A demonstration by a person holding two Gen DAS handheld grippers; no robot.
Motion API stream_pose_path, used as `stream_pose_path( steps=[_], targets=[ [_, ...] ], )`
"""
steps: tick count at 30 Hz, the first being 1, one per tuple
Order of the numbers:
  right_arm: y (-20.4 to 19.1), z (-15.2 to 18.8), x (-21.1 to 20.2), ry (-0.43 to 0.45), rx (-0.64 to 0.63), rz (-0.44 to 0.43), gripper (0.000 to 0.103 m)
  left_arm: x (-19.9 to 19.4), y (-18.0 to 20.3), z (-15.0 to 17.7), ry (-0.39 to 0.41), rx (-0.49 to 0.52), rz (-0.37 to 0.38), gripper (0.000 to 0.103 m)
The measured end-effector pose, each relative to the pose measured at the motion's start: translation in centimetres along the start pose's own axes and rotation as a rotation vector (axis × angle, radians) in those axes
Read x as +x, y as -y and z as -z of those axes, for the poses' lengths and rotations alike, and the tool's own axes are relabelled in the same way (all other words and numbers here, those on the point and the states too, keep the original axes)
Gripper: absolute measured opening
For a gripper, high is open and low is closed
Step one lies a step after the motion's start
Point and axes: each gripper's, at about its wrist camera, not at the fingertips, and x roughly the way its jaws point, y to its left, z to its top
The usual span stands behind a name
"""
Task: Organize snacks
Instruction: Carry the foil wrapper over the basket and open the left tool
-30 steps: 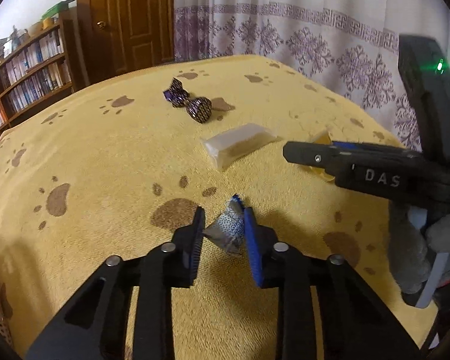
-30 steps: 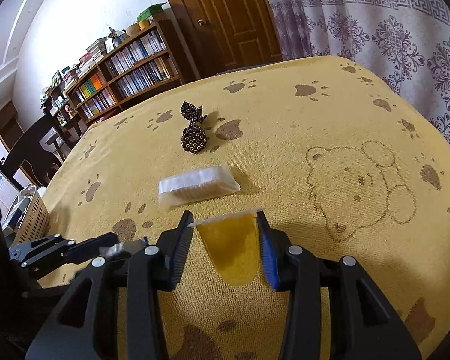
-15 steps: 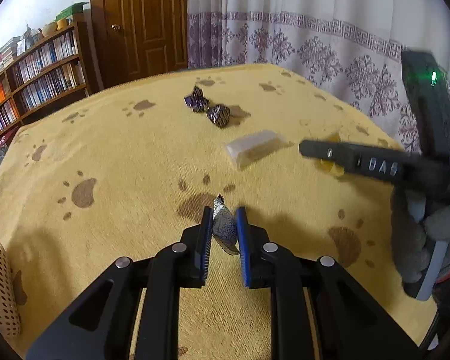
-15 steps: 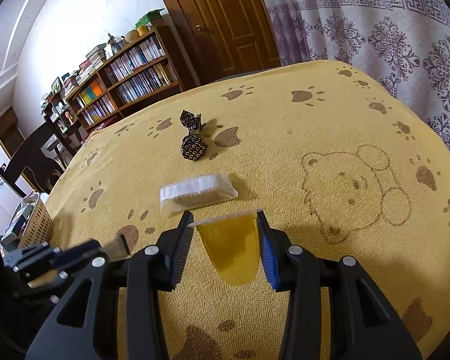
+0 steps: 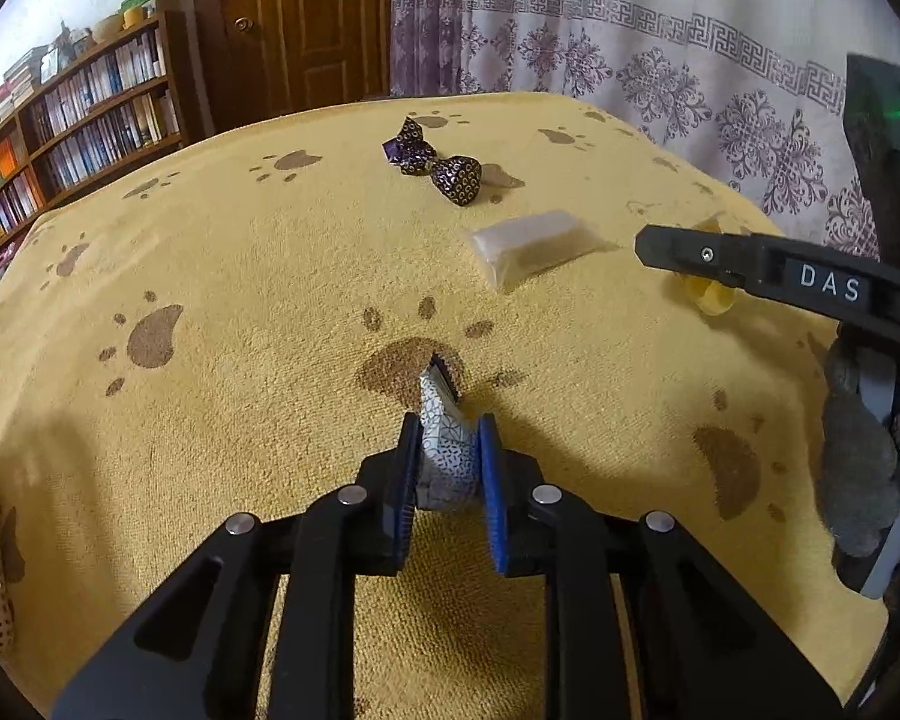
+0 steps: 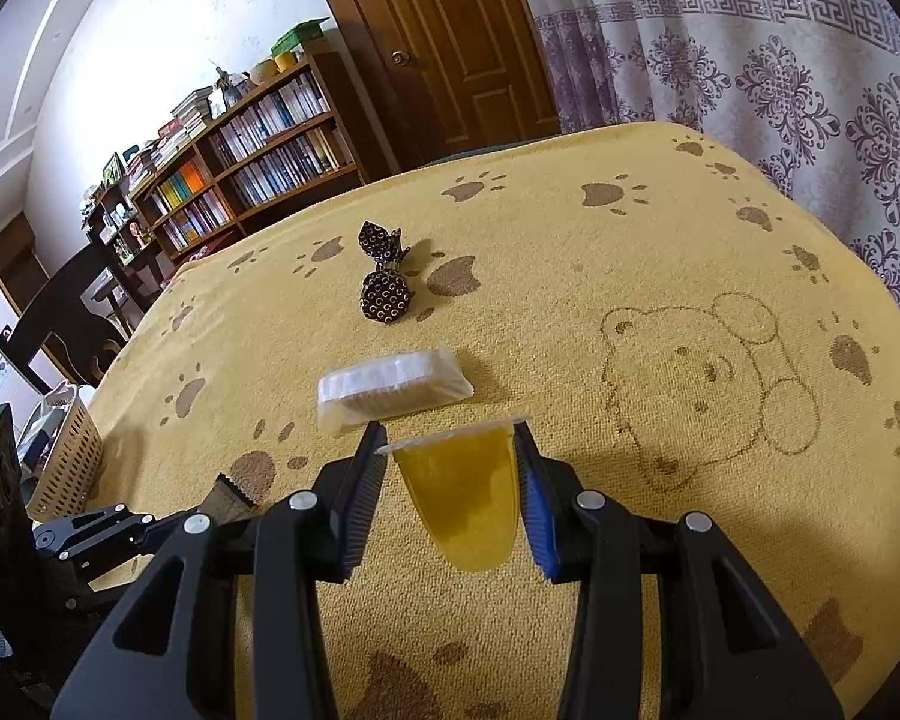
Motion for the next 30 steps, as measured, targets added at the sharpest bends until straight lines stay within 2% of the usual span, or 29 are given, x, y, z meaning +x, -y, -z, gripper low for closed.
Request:
stream_pose_path(
  steps=[6,16,23,30],
  targets=[
    [-0.1,-0.2,-0.5,0.016,0.001,-0.006,0.042,-3.0,-2.9,-0.7,0.079,-0.101,-0.06,0.018],
    [-0.9,-0.1,-1.1,0.026,-0.016,-0.019,0.042,-11.3,-8.6,-1.1,0.24,-0.211,-0.247,0.018],
    [-1.4,0.1,-1.3,0.027,-0.028,-0.022,0.042,-15.8,-13.1,-0.3,0.297,-0.273,-0.389,0.018],
    [-1.7,0.2,-1.5,0.031,-0.033,-0.03,0.042,-19.5,-17.6,1.1,0.335,-0.349,-0.48,0.018]
  ],
)
